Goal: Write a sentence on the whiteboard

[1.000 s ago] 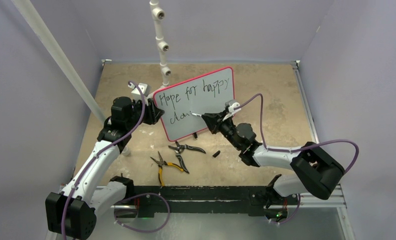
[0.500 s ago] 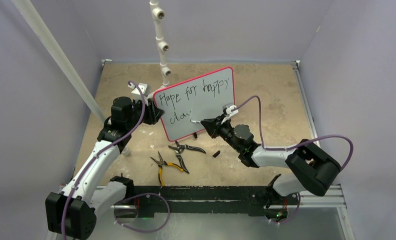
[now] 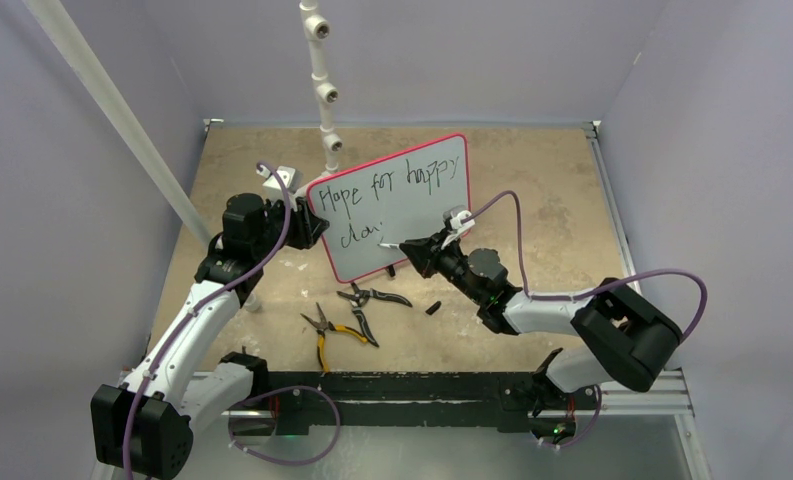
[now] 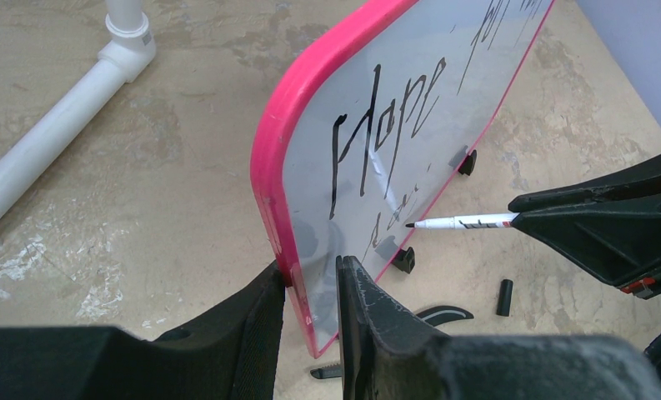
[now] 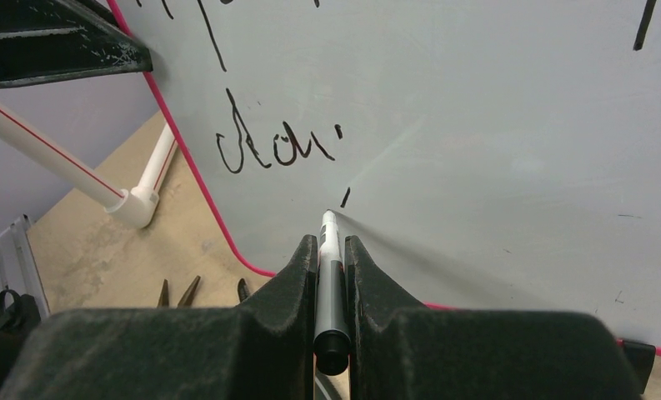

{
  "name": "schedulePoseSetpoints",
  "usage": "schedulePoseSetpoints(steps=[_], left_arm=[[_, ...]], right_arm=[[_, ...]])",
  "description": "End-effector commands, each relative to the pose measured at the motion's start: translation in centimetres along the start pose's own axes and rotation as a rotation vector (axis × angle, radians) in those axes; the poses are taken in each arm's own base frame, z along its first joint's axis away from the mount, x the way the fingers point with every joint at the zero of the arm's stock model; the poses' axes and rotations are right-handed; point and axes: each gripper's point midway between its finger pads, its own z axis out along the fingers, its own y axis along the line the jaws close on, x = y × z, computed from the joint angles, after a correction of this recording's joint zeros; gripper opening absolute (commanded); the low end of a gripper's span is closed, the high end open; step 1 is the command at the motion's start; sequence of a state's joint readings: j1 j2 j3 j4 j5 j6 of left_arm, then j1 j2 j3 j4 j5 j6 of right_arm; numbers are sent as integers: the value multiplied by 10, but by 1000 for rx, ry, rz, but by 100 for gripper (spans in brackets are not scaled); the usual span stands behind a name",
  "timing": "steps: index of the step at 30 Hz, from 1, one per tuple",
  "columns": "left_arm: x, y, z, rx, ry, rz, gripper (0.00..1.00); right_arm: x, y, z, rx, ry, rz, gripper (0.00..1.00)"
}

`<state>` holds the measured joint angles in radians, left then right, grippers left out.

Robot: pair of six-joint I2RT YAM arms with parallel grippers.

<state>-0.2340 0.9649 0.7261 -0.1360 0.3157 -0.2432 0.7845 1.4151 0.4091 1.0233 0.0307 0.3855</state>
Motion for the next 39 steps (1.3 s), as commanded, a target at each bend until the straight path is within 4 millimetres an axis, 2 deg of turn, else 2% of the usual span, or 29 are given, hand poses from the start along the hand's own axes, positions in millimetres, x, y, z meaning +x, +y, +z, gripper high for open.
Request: schedulePoseSetpoints(steps=[1,7,19,30,36,39], left_arm=[[-11,-5,-1,27,-36,21,28],[-11,-5,-1,27,-34,21,28],[-11,-6,-1,28,-35,21,28],[-11,-6,-1,30,-34,21,28],[-11,-5,0,29,-34,22,28],[-11,-5,0,29,-34,22,28]], right_arm=[[-18,4,8,-12,-50,-9,0],[-22,1,10,11,-63,-14,0],[-58,0,13,58,-151,-49,0],[-77,-4,13,102,-191,-89,0],[-84,0,13,88,-206,-98,0],[-89,11,8,31,-223,-120,0]])
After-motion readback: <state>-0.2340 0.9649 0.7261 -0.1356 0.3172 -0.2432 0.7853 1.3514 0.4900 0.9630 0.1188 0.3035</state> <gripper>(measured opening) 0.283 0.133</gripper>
